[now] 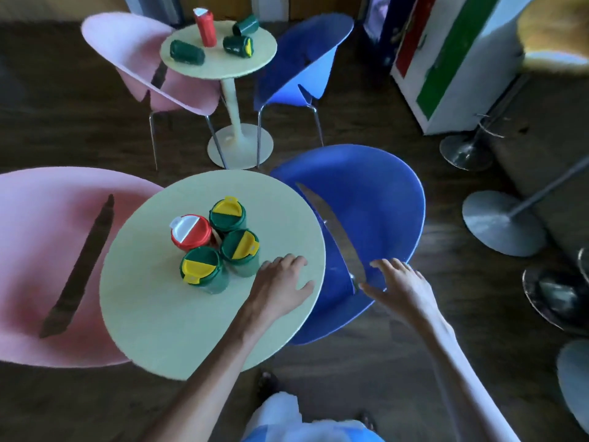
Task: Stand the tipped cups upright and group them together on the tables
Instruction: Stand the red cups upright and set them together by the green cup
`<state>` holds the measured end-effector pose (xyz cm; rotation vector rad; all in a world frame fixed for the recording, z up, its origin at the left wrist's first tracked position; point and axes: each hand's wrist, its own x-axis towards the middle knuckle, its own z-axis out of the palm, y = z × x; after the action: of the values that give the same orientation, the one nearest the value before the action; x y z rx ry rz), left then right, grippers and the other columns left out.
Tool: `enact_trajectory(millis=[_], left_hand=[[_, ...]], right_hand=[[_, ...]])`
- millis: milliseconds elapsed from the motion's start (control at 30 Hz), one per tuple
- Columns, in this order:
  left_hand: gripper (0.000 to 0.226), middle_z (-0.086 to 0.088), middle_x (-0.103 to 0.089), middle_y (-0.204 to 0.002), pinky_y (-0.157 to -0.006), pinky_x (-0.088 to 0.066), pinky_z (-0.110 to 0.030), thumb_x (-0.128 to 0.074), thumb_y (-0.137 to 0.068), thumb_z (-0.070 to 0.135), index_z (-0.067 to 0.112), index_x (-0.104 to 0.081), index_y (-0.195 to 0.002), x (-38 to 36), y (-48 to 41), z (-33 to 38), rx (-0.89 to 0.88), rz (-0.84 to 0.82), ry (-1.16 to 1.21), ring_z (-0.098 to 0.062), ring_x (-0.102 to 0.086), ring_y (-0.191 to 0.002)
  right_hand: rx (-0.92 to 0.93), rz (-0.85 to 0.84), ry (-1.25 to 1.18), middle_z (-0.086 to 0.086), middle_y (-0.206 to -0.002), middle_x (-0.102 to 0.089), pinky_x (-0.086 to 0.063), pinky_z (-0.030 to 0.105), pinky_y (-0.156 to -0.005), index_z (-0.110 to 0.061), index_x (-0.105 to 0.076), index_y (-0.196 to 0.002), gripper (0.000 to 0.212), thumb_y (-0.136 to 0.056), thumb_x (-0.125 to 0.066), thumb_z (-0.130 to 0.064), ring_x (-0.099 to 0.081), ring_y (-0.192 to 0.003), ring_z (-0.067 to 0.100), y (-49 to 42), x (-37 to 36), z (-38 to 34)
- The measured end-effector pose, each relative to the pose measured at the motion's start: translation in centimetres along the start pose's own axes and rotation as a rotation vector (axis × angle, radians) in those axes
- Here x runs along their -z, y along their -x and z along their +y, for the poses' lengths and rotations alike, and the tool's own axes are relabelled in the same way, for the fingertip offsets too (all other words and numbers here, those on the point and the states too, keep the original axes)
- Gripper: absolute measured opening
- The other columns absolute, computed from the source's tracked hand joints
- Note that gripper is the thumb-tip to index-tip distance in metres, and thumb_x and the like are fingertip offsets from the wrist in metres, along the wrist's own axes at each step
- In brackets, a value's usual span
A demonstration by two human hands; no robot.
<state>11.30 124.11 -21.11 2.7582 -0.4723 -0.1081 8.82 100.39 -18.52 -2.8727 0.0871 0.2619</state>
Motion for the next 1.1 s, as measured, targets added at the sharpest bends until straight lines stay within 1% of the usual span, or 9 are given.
enact_trajectory(millis=[67, 133, 233, 367, 467, 667, 867, 967, 1100], left_hand=[[0.044, 0.001, -0.060, -0.118, -0.090, -0.039, -0.036, -0.050, -0.088, 0.048, 0.019, -0.053, -0.120, -0.1, -1.1, 3.1, -0.054, -0.021, -0.037, -0.023, -0.057, -0.107], [0.043, 0.002, -0.061, -0.116, -0.089, -0.040, -0.035, -0.050, -0.088, 0.048, 0.019, -0.053, -0.119, -0.1, -1.8, 5.6, -0.084, -0.024, -0.043, -0.022, -0.058, -0.105], [0.042, 0.003, -0.061, -0.112, -0.087, -0.041, -0.034, -0.050, -0.088, 0.049, 0.020, -0.055, -0.118, -0.7, -2.6, 11.9, -0.191, -0.033, -0.046, -0.022, -0.059, -0.103], [0.048, 0.002, -0.061, -0.116, -0.088, -0.041, -0.036, -0.051, -0.087, 0.052, 0.019, -0.051, -0.122, -2.3, -3.5, 20.1, -0.313, -0.051, -0.057, -0.022, -0.059, -0.106], [0.050, 0.004, -0.060, -0.120, -0.090, -0.042, -0.035, -0.050, -0.087, 0.054, 0.021, -0.050, -0.125, -3.9, -3.8, 25.5, -0.376, -0.079, -0.041, -0.019, -0.058, -0.110], [0.050, 0.004, -0.059, -0.120, -0.091, -0.042, -0.035, -0.050, -0.087, 0.054, 0.023, -0.051, -0.125, -6.2, -4.9, 33.6, -0.491, -0.146, -0.045, -0.018, -0.057, -0.111], [0.049, 0.005, -0.060, -0.118, -0.091, -0.043, -0.035, -0.051, -0.087, 0.054, 0.023, -0.052, -0.124, -8.5, -9.5, 38.2, -0.572, -0.196, -0.064, -0.017, -0.059, -0.110], [0.048, 0.006, -0.060, -0.118, -0.092, -0.044, -0.035, -0.051, -0.086, 0.055, 0.024, -0.053, -0.123, -9.9, -13.2, 39.9, -0.586, -0.239, -0.049, -0.016, -0.059, -0.110], [0.048, 0.007, -0.060, -0.118, -0.091, -0.045, -0.033, -0.051, -0.087, 0.055, 0.024, -0.053, -0.123, -10.7, -20.1, 42.5, -0.622, -0.237, -0.021, -0.014, -0.060, -0.109]], right_hand=[[-0.051, 0.021, -0.007, -0.002, -0.121, -0.058, -0.041, 0.035, -0.095, -0.026, -0.052, -0.124, 0.052, -0.082, -0.056, -0.057, -0.051, -0.119, 0.020, 1.8, 1.4, 3.1], [-0.076, 0.041, 0.001, -0.002, -0.119, -0.058, -0.041, 0.035, -0.093, -0.026, -0.052, -0.120, 0.051, -0.081, -0.055, -0.058, -0.052, -0.117, 0.021, 3.2, 2.4, 5.6], [-0.159, 0.097, -0.026, -0.003, -0.120, -0.057, -0.041, 0.034, -0.093, -0.029, -0.052, -0.120, 0.050, -0.081, -0.055, -0.061, -0.051, -0.118, 0.020, 6.8, 4.3, 11.0], [-0.288, 0.158, -0.080, -0.006, -0.124, -0.055, -0.040, 0.033, -0.095, -0.030, -0.050, -0.122, 0.054, -0.080, -0.054, -0.063, -0.050, -0.119, 0.017, 11.8, 6.1, 17.6], [-0.350, 0.201, -0.086, -0.006, -0.122, -0.056, -0.042, 0.033, -0.093, -0.029, -0.050, -0.124, 0.055, -0.080, -0.054, -0.062, -0.051, -0.117, 0.018, 15.3, 7.2, 22.0], [-0.489, 0.238, -0.123, -0.004, -0.122, -0.056, -0.041, 0.033, -0.093, -0.028, -0.050, -0.127, 0.055, -0.082, -0.056, -0.059, -0.050, -0.118, 0.017, 19.2, 9.2, 28.6], [-0.573, 0.265, -0.182, -0.004, -0.120, -0.058, -0.043, 0.034, -0.094, -0.027, -0.050, -0.125, 0.053, -0.082, -0.057, -0.057, -0.051, -0.117, 0.017, 18.2, 9.4, 33.2], [-0.590, 0.246, -0.191, -0.005, -0.119, -0.058, -0.043, 0.034, -0.094, -0.028, -0.050, -0.125, 0.053, -0.082, -0.057, -0.057, -0.051, -0.117, 0.016, 15.5, 9.9, 35.5], [-0.608, 0.272, -0.185, -0.005, -0.123, -0.057, -0.042, 0.033, -0.095, -0.027, -0.050, -0.126, 0.053, -0.082, -0.057, -0.058, -0.051, -0.118, 0.015, 10.5, 11.7, 39.2]])
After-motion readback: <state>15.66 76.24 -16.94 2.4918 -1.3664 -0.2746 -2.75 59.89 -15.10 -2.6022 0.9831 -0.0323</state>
